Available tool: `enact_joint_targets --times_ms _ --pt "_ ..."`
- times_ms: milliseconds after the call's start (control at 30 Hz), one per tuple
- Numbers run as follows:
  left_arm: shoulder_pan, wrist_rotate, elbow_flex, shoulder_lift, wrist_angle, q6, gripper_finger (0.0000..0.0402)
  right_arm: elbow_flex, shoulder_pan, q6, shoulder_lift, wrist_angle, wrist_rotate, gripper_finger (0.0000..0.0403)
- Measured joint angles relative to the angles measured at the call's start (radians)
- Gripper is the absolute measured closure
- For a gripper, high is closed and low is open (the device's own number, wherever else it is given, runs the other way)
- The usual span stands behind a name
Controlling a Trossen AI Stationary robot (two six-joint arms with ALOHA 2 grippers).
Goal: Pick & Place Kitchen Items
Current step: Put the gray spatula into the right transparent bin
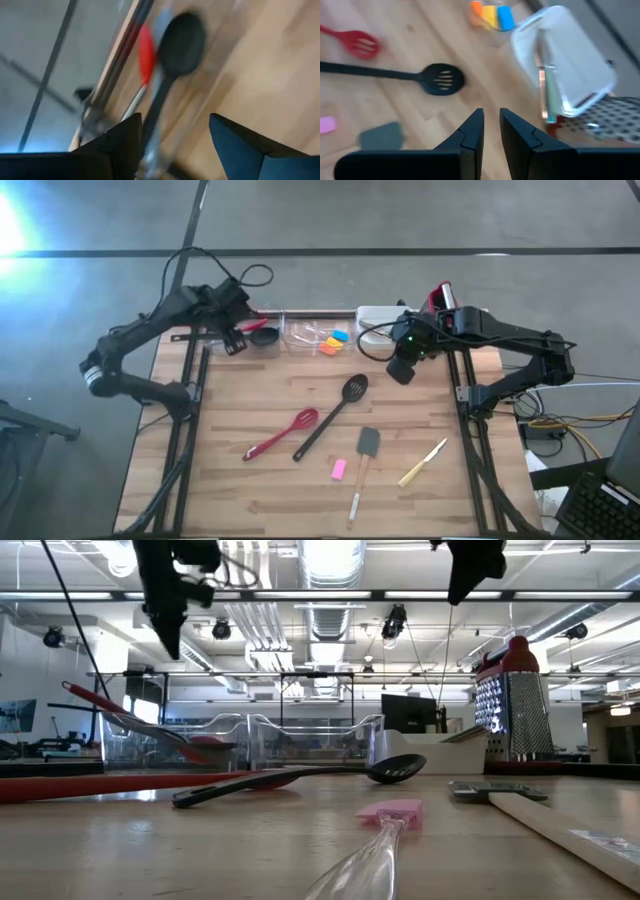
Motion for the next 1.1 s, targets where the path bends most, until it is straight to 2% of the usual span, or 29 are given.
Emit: enact_joint_targets --times_ms 267,400,667,867,1100 --pt "-0.305 0.033 -0.003 -0.049 0.157 -0.163 0.0164 -0.006 0.108 -0.003 0.0 0.066 -0.038 0.036" --pt "-0.489 0.033 -0.006 -0.041 0.217 -0.253 0.0164 -0.013 0.208 -0.001 0.0 0.113 -0.038 0.0364" --pt "-0.809 0.032 -0.059 0.003 0.353 -0.327 0.0164 -0.061 0.409 0.023 0.0 0.234 -0.038 0.0365" --pt "-0.935 0.013 -0.13 0.031 0.404 -0.4 0.0164 -0.115 0.538 -0.025 -0.001 0.327 -0.038 0.0365" --pt "-0.964 -0.007 -0.284 0.032 0.546 -0.494 0.0163 -0.279 0.627 -0.314 0.0 0.609 -0.039 0.0365"
